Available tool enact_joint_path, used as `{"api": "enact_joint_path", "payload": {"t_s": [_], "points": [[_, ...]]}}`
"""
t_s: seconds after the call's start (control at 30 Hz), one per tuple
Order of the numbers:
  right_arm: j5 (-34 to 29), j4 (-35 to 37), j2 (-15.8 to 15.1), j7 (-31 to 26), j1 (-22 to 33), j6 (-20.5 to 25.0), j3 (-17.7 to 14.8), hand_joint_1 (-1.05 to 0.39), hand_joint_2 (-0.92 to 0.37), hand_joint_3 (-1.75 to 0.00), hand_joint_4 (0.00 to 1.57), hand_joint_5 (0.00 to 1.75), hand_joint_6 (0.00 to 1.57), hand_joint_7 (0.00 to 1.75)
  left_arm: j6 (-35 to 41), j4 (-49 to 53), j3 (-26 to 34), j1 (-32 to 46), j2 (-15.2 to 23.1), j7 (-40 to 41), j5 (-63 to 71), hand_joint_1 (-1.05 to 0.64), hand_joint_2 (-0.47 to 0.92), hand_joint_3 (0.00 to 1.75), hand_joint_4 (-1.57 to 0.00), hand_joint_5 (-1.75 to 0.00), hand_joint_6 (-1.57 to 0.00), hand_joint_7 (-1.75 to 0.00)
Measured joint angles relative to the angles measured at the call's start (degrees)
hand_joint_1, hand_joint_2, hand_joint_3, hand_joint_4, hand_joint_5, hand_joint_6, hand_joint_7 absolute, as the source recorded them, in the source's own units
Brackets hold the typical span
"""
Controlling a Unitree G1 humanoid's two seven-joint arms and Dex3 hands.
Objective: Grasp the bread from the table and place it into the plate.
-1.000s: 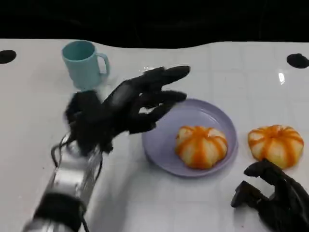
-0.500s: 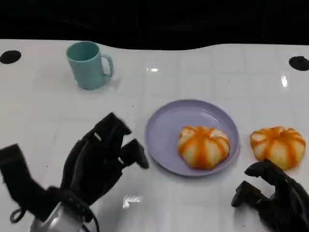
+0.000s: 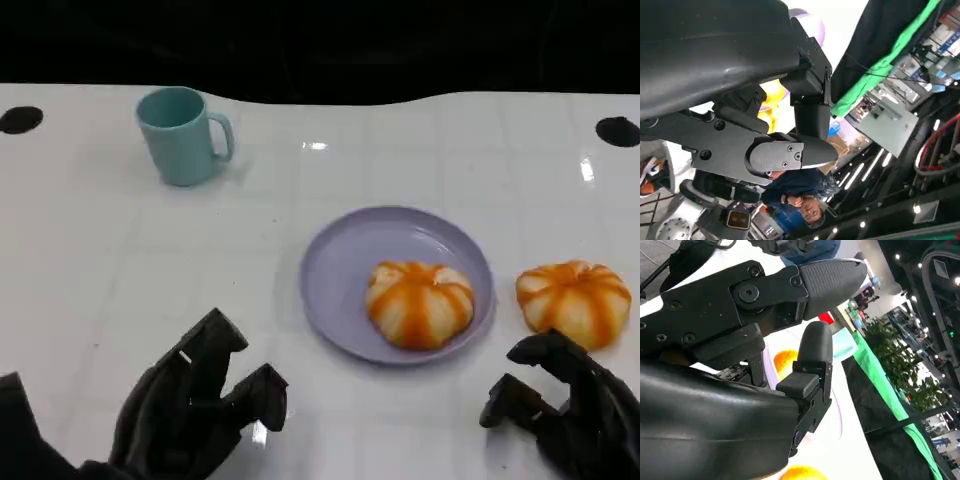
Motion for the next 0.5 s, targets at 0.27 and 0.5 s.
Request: {"api": "enact_joint_path", "payload": {"t_s": [0.27,0.5], "points": [[0.2,-0.6,0.0,-0.4,0.1,0.5,0.2,-0.51,-0.92,-0.21,0.67,1.48,0.54,1.23,-3.6,3.1,0.2,0.4,0.5,-3.2,2.0,-0.56,0.92,0.34,-0.86,-1.75,-0.62,-1.75],[0.2,-0.6,0.0,-0.4,0.1,0.5,0.2,-0.52,-0.92,-0.17,0.69,1.49,0.56,1.23,-4.0,3.3,0.1,0.0,0.5,-3.2,2.4,-0.55,0.92,0.32,-0.87,-1.75,-0.62,-1.75]]}}
